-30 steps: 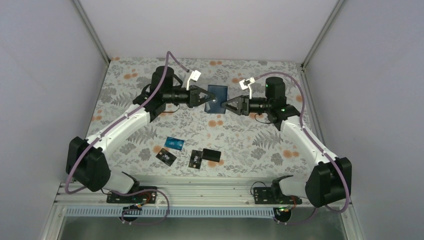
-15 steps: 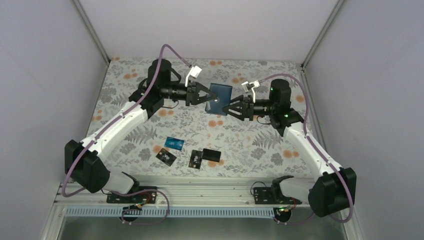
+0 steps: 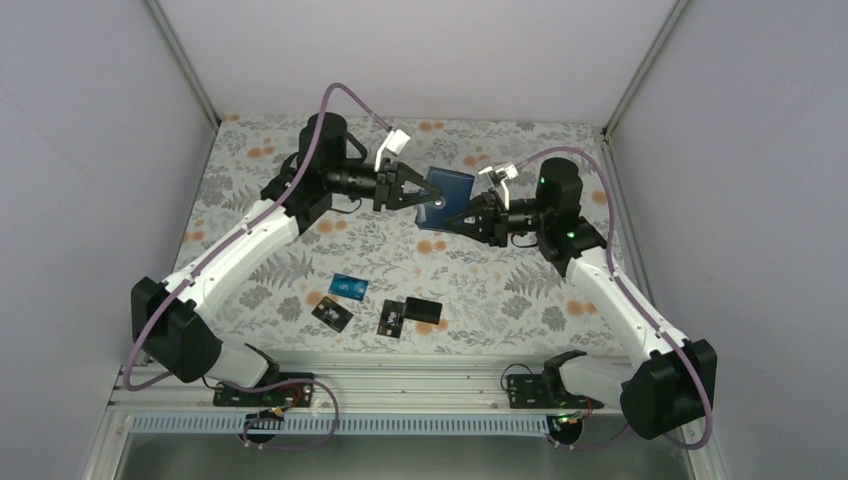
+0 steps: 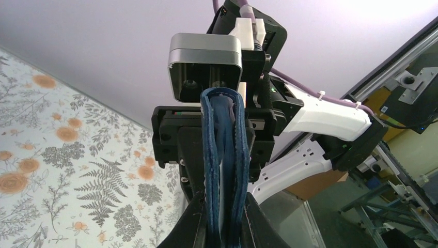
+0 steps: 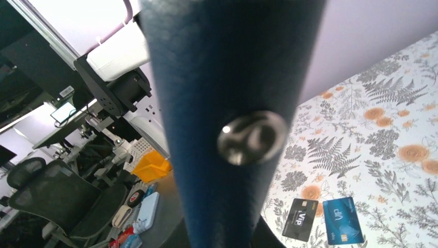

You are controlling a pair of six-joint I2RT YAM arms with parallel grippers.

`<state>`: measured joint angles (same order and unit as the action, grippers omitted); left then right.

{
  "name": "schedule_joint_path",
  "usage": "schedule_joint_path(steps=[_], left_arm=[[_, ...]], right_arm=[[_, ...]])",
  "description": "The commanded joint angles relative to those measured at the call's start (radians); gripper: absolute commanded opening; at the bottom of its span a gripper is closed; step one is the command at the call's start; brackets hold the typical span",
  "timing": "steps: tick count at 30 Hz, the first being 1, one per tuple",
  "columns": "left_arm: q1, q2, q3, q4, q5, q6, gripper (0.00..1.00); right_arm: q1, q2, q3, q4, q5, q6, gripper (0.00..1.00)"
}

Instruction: Put the credit cards into the card holder

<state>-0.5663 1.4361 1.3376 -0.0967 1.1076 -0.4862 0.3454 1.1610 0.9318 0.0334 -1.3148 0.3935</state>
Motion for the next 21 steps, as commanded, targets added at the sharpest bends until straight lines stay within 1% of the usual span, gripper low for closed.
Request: schedule_joint_path(steps=[1, 2, 3, 4, 5, 6, 7, 8, 9, 10, 12, 15, 17, 19, 21], left_arm=[[-0.009, 0.016, 0.047, -0.007, 0.008, 0.015, 0.06], [-0.010, 0.018, 0.065, -0.051, -0.022, 0.040, 0.11], [-0.008, 0.020, 0.086, -0.104, -0.081, 0.071, 0.20], [-0.009, 0.019, 0.104, -0.150, -0.137, 0.098, 0.32], [-0.007, 0.016, 0.122, -0.190, -0.192, 0.126, 0.47], [-0.008, 0.011, 0.148, -0.234, -0.265, 0.149, 0.59], [-0.007, 0.007, 0.159, -0.266, -0.329, 0.170, 0.67], [-0.009, 0.001, 0.169, -0.298, -0.424, 0.191, 0.75], [-0.009, -0.006, 0.173, -0.327, -0.505, 0.203, 0.80], [-0.009, -0.013, 0.172, -0.344, -0.569, 0.216, 0.83], [-0.015, -0.025, 0.169, -0.378, -0.700, 0.228, 0.84], [-0.046, -0.044, 0.151, -0.400, -0.869, 0.240, 0.85], [-0.087, -0.045, 0.142, -0.412, -0.979, 0.253, 0.84], [-0.125, -0.028, 0.138, -0.425, -1.044, 0.258, 0.83], [-0.144, 0.006, 0.151, -0.451, -1.079, 0.254, 0.81]], right_arm=[[0.026, -0.007, 0.036, 0.029, 0.001, 0.005, 0.05], [0.026, -0.009, 0.043, 0.026, 0.036, 0.013, 0.05], [0.026, -0.008, 0.052, 0.012, 0.071, 0.021, 0.05], [0.026, -0.005, 0.061, -0.006, 0.108, 0.025, 0.05], [0.026, 0.000, 0.073, -0.034, 0.152, 0.026, 0.04], [0.026, 0.007, 0.082, -0.070, 0.196, 0.023, 0.04], [0.026, 0.016, 0.089, -0.107, 0.242, 0.016, 0.04], [0.026, 0.026, 0.094, -0.145, 0.284, 0.012, 0.04], [0.026, 0.038, 0.096, -0.180, 0.332, 0.011, 0.04], [0.026, 0.048, 0.094, -0.218, 0.378, 0.014, 0.04], [0.027, 0.066, 0.094, -0.272, 0.454, 0.021, 0.04], [0.028, 0.084, 0.093, -0.321, 0.541, 0.036, 0.04], [0.029, 0.089, 0.092, -0.333, 0.571, 0.048, 0.04], [0.029, 0.093, 0.096, -0.337, 0.572, 0.054, 0.04], [0.029, 0.097, 0.104, -0.345, 0.572, 0.053, 0.04]])
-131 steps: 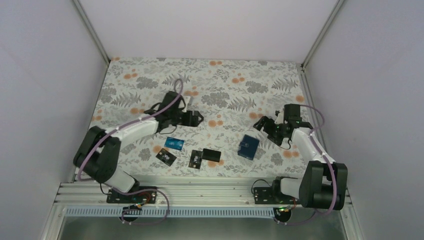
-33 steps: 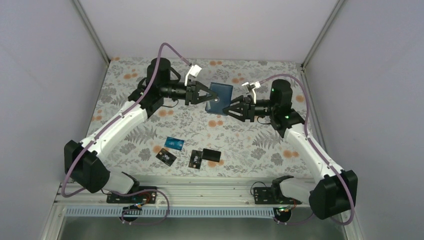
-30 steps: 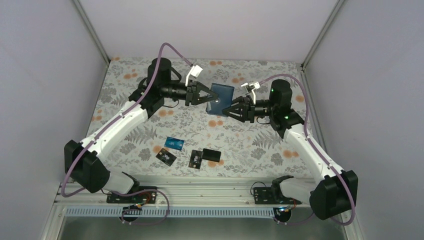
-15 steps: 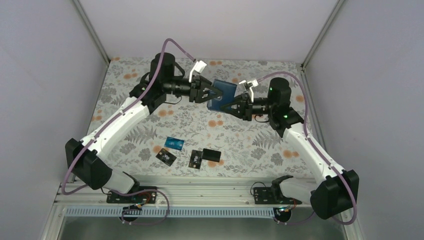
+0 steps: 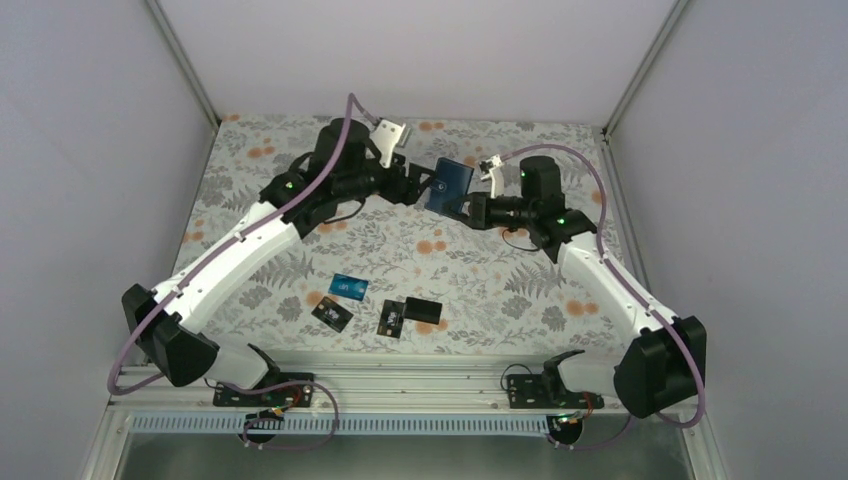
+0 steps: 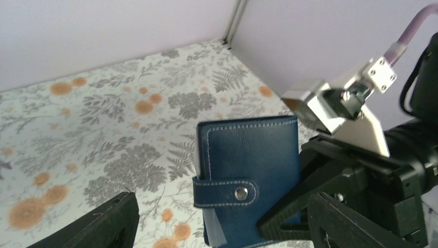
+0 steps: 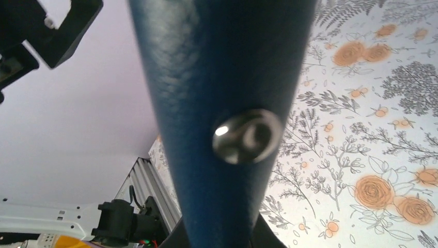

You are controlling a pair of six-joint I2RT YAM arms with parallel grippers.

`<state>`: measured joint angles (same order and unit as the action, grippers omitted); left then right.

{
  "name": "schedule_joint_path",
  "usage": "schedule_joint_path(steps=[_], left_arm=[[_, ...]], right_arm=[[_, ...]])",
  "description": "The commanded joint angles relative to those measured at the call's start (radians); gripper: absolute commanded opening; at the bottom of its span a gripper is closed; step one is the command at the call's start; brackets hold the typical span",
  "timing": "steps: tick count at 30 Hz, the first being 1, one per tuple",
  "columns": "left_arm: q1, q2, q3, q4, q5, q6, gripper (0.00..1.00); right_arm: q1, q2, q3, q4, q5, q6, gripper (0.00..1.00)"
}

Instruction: Put the credit cards into the card holder

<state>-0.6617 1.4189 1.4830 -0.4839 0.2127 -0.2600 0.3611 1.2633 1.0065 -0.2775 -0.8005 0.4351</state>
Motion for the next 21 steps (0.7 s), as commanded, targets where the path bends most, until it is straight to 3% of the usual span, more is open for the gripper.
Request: schedule_joint_path(steps=[1, 15, 21], left_arm=[[-0.059, 0.043, 0.011, -0.077, -0.198, 0.026, 0.80], [-0.148, 0.192, 0.077, -0.096, -0.230, 0.013, 0.75], [-0.163, 0.249, 0.123, -0.131, -0.328, 0.007, 0.71]], right_arm=[[0.014, -0.002, 0.034, -0.040, 0.058, 0.008, 0.04], [0.019, 0.056, 0.062, -0.093, 0.066, -0.027, 0.04], [0.024, 0.057, 0.066, -0.107, 0.061, -0.043, 0.04]])
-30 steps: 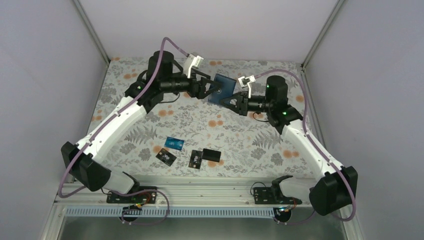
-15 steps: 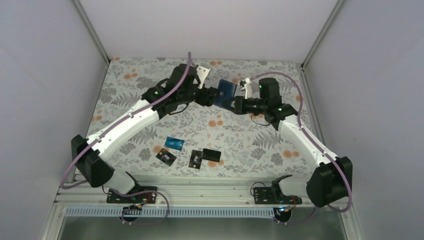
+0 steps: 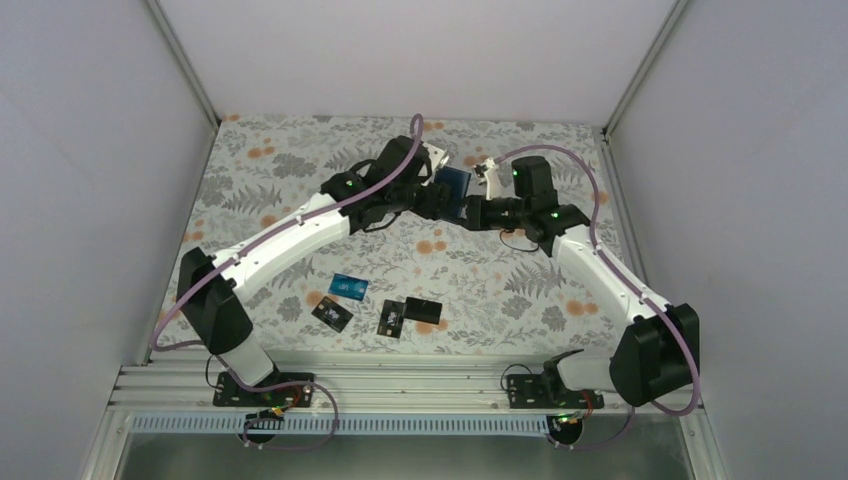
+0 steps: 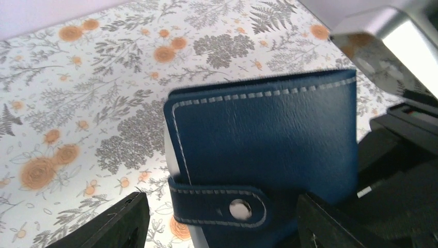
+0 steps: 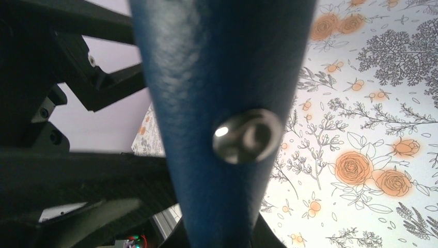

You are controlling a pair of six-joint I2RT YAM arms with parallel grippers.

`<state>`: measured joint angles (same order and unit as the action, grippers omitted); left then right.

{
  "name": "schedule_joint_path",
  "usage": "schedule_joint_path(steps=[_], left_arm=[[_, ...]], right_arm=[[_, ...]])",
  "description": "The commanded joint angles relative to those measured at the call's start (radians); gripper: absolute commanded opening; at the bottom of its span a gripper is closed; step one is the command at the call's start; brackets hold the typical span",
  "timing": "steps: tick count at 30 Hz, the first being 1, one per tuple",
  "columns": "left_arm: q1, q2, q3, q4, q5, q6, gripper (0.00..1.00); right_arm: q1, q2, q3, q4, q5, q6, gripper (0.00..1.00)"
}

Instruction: Put the credit cards into the card holder

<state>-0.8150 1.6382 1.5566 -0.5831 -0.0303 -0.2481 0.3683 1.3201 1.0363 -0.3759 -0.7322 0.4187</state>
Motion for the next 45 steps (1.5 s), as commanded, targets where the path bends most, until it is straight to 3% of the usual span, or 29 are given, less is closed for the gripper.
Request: schedule_joint_path(steps=[1, 8, 15, 20, 23, 27, 30, 33, 45], left_arm=[[-0.011, 0.040, 0.057, -0.043, -0.113, -0.006, 0.70], [-0.012, 0.046, 0.026, -0.083, -0.270, -0.013, 0.67], [0.042, 0.006, -0.119, -0.061, -0.403, -0.033, 0.66], [0.202, -0.134, -0.280, 0.027, -0.265, -0.101, 0.64], [0.215, -0.219, -0.327, 0.106, -0.127, -0.049, 0.65], [0.218, -0.319, -0.393, 0.233, 0.156, -0.002, 0.70], [0.218, -0.358, -0.415, 0.279, 0.270, 0.001, 0.74], [0.214, -0.337, -0.401, 0.267, 0.280, -0.013, 0.74], [0.092, -0.133, -0.233, 0.182, 0.065, -0.029, 0.64]], right_arm=[[0.017, -0.003, 0.036, -0.010, -0.007, -0.028, 0.04], [0.017, -0.024, 0.045, -0.027, 0.022, -0.019, 0.04], [0.017, -0.029, 0.057, -0.039, 0.026, -0.015, 0.04], [0.017, -0.006, 0.051, -0.046, 0.055, -0.010, 0.04], [0.015, 0.019, 0.045, -0.035, 0.057, -0.004, 0.04], [0.015, 0.048, 0.042, -0.003, 0.023, -0.014, 0.04], [0.015, 0.069, 0.057, 0.017, -0.015, -0.018, 0.04], [0.018, 0.084, 0.064, 0.030, -0.044, -0.017, 0.04], [0.046, 0.102, 0.081, -0.005, -0.006, -0.019, 0.04]])
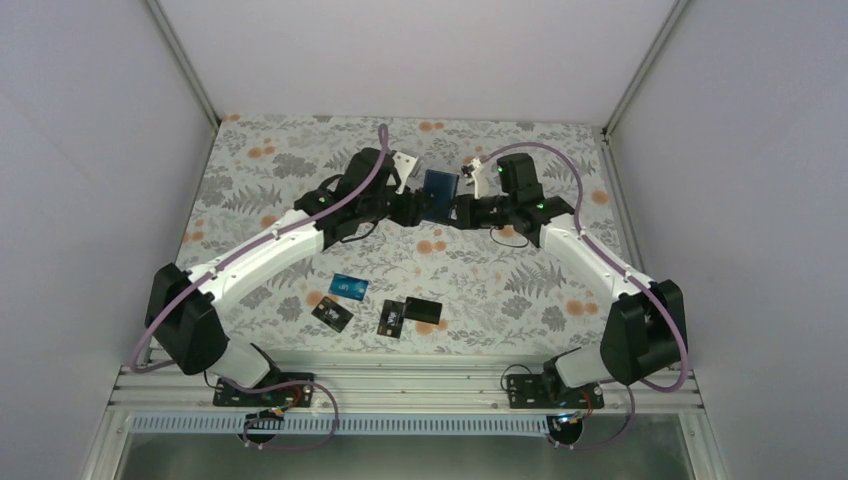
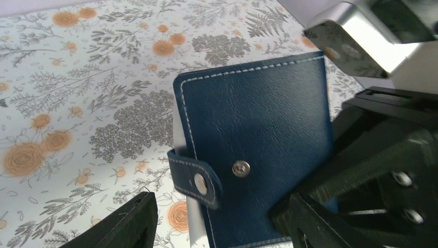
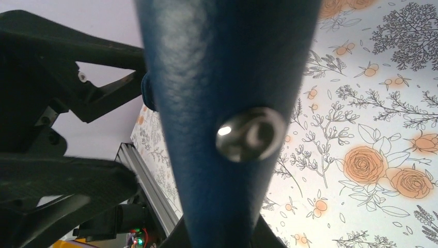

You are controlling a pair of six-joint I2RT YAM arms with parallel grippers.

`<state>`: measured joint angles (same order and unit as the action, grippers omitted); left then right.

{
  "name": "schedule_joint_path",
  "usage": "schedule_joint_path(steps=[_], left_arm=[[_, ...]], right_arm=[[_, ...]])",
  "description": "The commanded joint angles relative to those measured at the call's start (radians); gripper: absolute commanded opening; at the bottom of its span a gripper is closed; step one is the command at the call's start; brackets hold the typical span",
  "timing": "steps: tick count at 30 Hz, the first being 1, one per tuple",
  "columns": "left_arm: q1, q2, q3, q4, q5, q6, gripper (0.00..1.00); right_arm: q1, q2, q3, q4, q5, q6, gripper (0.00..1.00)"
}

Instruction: Put the credit cards into the card holder

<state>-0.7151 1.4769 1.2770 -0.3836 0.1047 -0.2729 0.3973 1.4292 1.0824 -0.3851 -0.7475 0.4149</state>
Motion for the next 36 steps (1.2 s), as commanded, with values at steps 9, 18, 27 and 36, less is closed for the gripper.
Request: schedule_joint_path(steps=[9, 18, 27, 36], left_arm=[[-0.011, 0.042, 0.043, -0.034, -0.204, -0.039, 0.41], [-0.011, 0.054, 0.036, -0.001, -0.188, -0.048, 0.20], [0.001, 0.045, -0.027, 0.062, -0.132, -0.067, 0.02], [0.005, 0.001, -0.236, 0.138, -0.120, -0.149, 0.02]], right_arm=[[0.018, -0.011, 0.037, -0.008, 0.010, -0.032, 0.04], [0.019, -0.009, 0.031, -0.007, 0.000, -0.044, 0.04], [0.020, 0.002, -0.045, 0.065, -0.029, -0.024, 0.04], [0.033, 0.176, -0.145, 0.117, -0.010, -0.006, 0.19]])
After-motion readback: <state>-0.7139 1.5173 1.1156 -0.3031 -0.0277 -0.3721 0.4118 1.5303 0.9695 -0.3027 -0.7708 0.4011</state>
